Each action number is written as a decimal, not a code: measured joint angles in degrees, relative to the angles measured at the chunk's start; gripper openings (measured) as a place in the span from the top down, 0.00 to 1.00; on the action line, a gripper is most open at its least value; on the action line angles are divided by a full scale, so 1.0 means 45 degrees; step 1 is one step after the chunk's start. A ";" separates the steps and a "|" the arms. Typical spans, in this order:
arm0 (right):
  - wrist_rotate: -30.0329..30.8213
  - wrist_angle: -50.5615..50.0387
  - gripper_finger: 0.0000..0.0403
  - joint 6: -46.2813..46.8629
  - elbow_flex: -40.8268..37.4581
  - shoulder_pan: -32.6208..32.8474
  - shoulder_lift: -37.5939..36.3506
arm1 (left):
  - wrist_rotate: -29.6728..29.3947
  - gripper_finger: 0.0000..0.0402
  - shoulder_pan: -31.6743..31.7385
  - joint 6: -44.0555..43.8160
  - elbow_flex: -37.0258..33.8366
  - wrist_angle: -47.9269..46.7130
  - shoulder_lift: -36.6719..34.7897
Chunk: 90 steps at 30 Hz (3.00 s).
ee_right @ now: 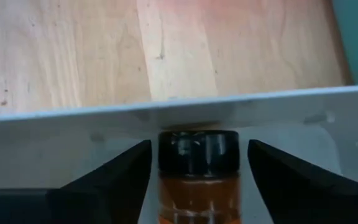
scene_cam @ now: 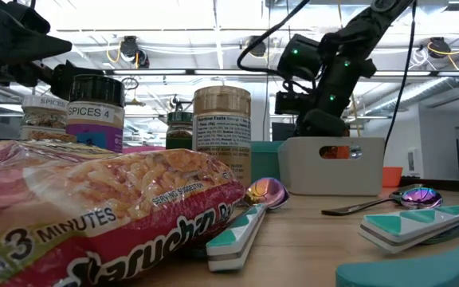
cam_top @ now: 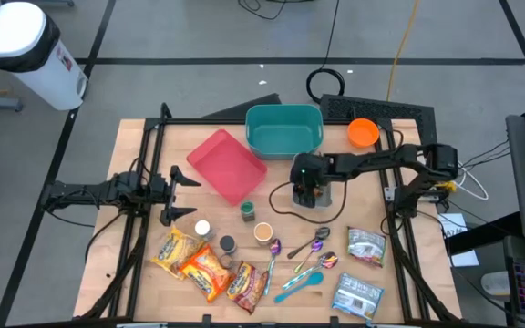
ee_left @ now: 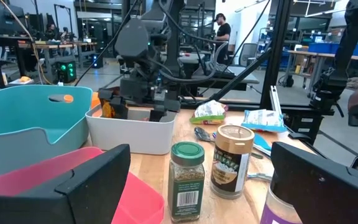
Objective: Pick & Place Food Item
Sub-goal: Put the orange spice bottle into the gray bin
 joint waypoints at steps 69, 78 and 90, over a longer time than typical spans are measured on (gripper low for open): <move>-0.0622 0.1634 0.86 0.0251 -0.0622 0.0377 -0.0989 | 0.0000 0.01 0.0005 0.0000 0.0000 0.0002 0.0002; -0.2206 0.0928 0.88 -0.0071 -0.0622 0.0415 -0.1733 | 0.0000 0.01 0.0005 0.0002 0.0000 -0.0003 0.0005; -0.1089 -0.0638 0.43 -0.0035 -0.0574 0.0648 -0.1417 | 0.0000 0.01 0.0004 0.0002 0.0000 0.0001 0.0001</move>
